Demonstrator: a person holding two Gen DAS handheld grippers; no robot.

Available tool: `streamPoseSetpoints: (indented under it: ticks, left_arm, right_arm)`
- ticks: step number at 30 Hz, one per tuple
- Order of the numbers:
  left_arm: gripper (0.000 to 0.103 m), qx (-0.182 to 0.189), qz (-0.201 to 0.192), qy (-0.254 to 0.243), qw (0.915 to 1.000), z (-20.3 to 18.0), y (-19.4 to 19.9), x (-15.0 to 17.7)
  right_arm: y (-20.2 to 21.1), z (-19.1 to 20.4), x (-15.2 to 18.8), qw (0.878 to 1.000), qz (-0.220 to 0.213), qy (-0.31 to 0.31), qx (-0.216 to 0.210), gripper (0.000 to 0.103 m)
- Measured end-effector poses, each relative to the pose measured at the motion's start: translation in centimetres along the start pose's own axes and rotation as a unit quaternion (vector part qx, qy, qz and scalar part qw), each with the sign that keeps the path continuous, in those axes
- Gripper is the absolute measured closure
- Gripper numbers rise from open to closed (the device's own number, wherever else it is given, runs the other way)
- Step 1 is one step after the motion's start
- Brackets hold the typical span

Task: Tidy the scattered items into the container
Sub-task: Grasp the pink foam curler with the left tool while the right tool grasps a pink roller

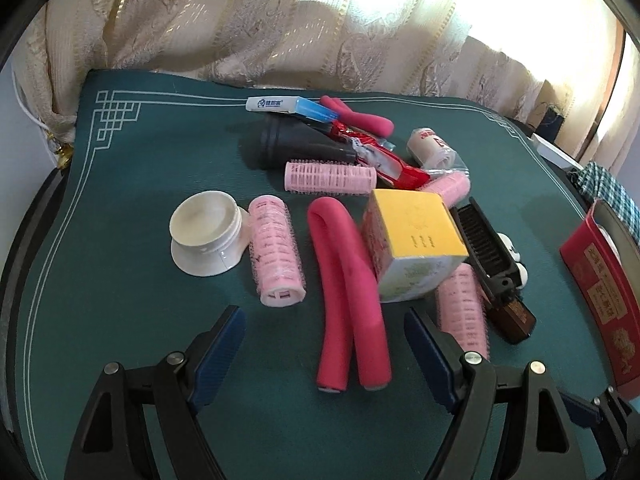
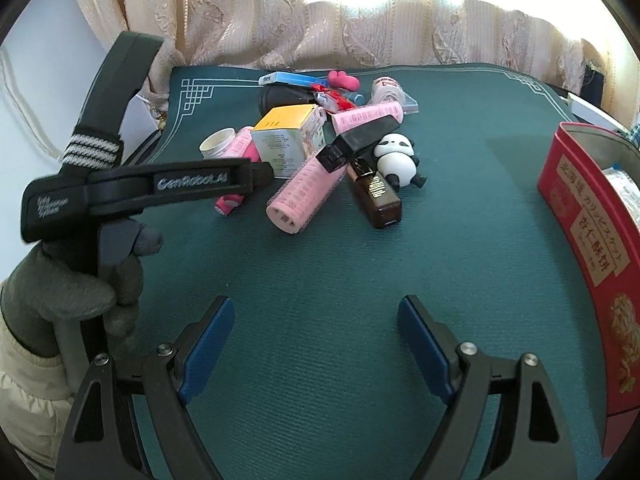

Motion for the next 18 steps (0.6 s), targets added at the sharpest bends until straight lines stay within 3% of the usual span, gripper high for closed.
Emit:
streamPoseSetpoints:
  ticks: [6,8,12,16,18]
  left_arm:
    - [0.021,0.001,0.009,0.008,0.9999,0.3,-0.9,-0.1]
    - [0.03,0.009,0.015,0.01,0.9998,0.2,-1.4,0.0]
    - [0.033,0.002,0.01,0.011,0.9999,0.0,-1.9,-0.6]
    - [0.064,-0.012,-0.002,0.007,0.9999,0.5,-1.9,-1.0]
    - [0.065,0.011,-0.002,0.026,0.9996,1.0,-1.6,-0.9]
  right_arm:
    - [-0.2,0.4,0.0,1.0,0.002,0.01,0.001,0.016]
    - [-0.3,0.4,0.0,1.0,0.003,0.01,0.001,0.016]
    - [-0.4,0.4,-0.1,1.0,0.004,0.012,0.002,0.016]
    - [-0.5,0.4,-0.1,1.0,0.005,0.014,0.001,0.016]
    - [-0.6,0.6,-0.3,1.0,0.007,0.015,-0.001,0.016]
Point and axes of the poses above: each gripper's, at about its wrist camera, not at the fingertips, and y roughly against the way its jaws point, z to its left, x to its underside, the point moved 10 cm from there along -y, roughly the way its jaws point, and after that the axes turned 3 degrees about y, right-handed, at the moved point
